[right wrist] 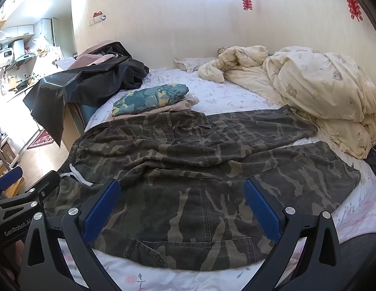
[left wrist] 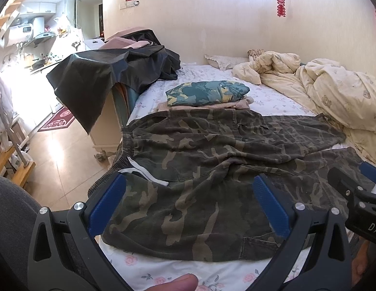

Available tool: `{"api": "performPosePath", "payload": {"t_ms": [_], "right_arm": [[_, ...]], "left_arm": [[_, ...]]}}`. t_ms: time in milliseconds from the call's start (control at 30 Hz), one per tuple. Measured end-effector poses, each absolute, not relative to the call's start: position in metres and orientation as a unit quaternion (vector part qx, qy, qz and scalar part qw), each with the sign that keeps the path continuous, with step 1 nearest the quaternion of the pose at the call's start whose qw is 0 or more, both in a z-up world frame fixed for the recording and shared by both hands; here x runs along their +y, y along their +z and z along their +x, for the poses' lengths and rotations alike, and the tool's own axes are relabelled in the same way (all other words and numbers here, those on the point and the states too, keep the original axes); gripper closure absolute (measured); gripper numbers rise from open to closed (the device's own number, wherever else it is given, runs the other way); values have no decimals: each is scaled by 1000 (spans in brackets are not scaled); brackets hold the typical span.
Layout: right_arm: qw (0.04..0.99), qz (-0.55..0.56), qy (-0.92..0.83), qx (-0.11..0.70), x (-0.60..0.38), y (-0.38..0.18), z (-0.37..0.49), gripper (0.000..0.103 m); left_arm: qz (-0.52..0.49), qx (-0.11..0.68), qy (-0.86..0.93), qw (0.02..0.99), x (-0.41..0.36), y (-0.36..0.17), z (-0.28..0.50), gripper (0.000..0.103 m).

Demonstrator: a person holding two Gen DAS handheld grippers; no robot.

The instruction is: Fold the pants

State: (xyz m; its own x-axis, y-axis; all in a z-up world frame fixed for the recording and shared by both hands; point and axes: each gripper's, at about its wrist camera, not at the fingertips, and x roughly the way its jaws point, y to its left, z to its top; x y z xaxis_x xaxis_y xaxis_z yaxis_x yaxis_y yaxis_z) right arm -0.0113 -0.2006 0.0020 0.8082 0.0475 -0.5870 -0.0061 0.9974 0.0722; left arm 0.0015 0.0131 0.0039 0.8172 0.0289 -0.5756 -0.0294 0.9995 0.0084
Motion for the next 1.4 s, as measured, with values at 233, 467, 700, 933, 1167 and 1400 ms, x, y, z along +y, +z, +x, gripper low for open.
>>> {"api": "performPosePath", "payload": {"t_ms": [233, 467, 700, 933, 1167, 1400], "right_arm": [[951, 32, 15, 309, -200, 2, -12, 0], [950, 32, 13, 310, -199, 3, -11, 0], [950, 33, 12, 309, -200, 2, -10, 0], [950, 33, 12, 309, -200, 3, -11, 0], [950, 35, 11, 310, -202, 2, -11, 0], [950, 37, 11, 311, -203, 2, -11, 0]], "left_arm": [[3, 302, 13, 953, 10, 3, 3, 0], [4, 303, 15, 953, 8, 2, 3, 0], [8, 307, 14, 952, 4, -2, 2, 0], [7, 307, 14, 952, 4, -1, 3, 0], [6, 307, 15, 952, 5, -2, 2, 0], [7, 306, 16, 952, 5, -2, 3, 0]]}}
